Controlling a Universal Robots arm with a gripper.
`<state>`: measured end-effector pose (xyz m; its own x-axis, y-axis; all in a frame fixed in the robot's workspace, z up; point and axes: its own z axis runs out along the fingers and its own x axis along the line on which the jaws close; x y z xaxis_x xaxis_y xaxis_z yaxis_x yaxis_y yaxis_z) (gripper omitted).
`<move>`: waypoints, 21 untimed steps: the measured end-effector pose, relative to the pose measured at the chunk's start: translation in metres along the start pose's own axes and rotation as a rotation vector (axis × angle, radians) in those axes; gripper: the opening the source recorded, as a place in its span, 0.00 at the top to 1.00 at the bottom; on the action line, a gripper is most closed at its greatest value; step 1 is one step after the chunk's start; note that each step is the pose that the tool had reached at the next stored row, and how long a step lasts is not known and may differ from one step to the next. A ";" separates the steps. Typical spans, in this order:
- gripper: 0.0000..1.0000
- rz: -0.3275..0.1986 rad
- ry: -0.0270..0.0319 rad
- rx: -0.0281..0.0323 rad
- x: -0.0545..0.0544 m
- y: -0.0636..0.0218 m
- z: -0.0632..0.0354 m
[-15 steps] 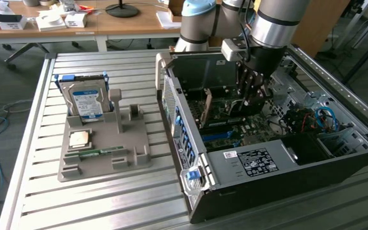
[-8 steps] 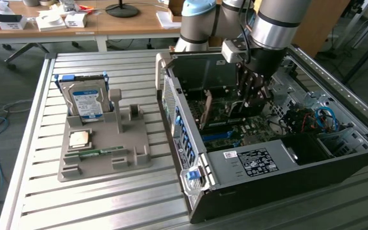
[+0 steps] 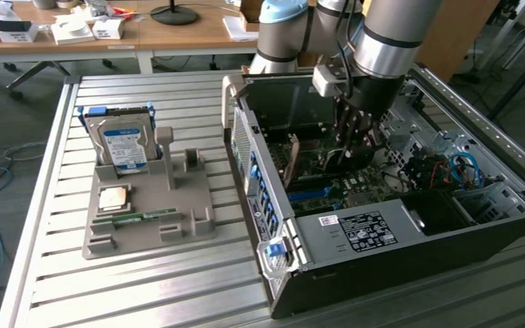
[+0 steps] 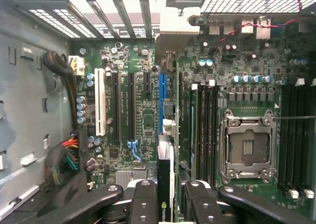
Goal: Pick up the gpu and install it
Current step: 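Insert the gpu into the slot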
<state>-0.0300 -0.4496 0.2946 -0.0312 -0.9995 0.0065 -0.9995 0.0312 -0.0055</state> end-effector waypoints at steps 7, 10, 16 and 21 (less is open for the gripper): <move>0.74 0.000 0.0000 0.0001 0.000 0.0017 0.0063; 0.74 -0.001 -0.0001 0.0003 0.000 0.0022 0.0088; 0.74 -0.001 -0.0001 0.0005 0.000 0.0036 0.0100; 0.74 -0.002 -0.0002 0.0014 0.001 0.0086 0.0104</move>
<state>-0.0386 -0.4501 0.2841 -0.0291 -0.9996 0.0063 -0.9996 0.0291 -0.0069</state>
